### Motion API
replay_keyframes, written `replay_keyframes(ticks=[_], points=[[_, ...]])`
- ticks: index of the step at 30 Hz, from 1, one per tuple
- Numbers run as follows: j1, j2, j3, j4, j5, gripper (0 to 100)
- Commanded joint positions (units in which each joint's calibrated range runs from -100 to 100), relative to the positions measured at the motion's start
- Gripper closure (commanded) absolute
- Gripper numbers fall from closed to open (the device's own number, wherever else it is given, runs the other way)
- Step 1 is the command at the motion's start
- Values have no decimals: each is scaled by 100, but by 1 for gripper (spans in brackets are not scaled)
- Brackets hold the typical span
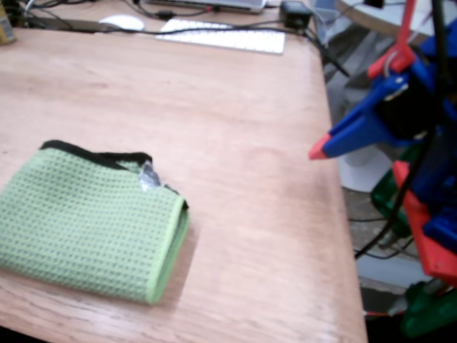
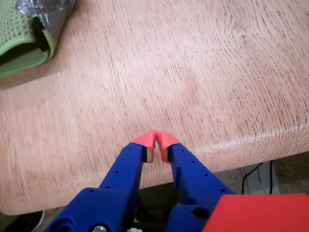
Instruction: Clean the table
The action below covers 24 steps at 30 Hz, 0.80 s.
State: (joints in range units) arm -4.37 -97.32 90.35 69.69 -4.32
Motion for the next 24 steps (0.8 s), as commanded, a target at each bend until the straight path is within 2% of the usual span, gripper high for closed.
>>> replay_keyframes(ticks=[1,24], points=[[-20,-11,-45,-48,15,99],[-172,-11,-45,-89,34,99]])
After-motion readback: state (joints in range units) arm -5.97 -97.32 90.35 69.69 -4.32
